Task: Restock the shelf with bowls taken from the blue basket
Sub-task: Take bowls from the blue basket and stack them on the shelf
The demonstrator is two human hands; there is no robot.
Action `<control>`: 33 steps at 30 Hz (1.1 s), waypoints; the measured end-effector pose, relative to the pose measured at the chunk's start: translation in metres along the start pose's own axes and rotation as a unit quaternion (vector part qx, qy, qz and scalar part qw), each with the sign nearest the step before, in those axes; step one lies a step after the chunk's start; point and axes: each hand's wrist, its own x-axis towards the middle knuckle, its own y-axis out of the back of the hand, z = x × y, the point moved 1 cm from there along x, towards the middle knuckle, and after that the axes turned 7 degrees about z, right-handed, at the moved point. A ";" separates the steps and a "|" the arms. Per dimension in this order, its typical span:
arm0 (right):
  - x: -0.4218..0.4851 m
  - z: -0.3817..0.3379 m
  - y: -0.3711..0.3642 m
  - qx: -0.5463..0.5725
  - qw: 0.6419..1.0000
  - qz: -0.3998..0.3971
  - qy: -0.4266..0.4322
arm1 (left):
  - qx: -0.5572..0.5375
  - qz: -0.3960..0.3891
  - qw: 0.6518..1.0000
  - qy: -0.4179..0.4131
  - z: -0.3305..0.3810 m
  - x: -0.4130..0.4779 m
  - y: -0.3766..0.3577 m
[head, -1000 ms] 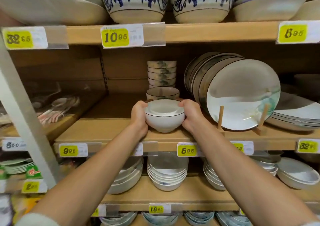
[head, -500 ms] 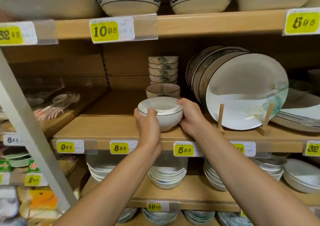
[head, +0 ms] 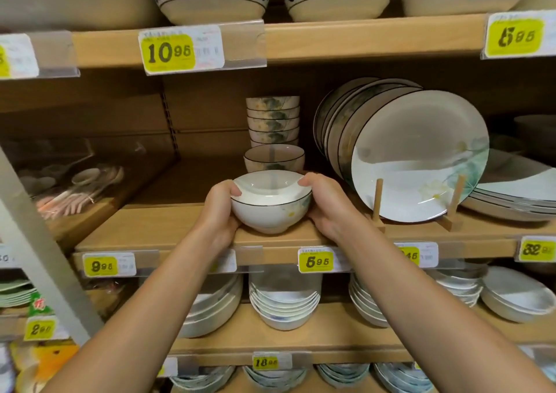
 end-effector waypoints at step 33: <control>-0.042 -0.020 -0.018 -0.042 0.984 -0.040 0.171 | -0.032 -0.155 0.973 -0.167 0.024 -0.012 0.000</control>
